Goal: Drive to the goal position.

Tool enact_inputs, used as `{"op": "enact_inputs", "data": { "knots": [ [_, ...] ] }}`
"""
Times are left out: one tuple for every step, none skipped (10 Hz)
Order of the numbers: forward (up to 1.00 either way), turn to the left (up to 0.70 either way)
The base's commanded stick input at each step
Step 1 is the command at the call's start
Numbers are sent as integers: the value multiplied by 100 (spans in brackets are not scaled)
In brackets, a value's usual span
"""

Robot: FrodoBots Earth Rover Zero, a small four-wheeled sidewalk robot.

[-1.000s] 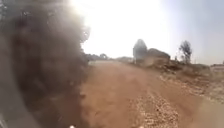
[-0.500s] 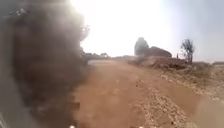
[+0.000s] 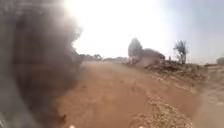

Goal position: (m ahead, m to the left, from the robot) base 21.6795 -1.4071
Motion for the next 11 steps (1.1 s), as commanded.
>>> {"op": "enact_inputs", "data": {
  "knots": [
    [70, 0],
    [70, 0],
    [70, 0],
    [70, 0],
    [70, 0],
    [70, 0],
    [70, 0],
    [70, 0],
    [70, 0],
    [70, 0],
    [70, 0]
  ]
}}
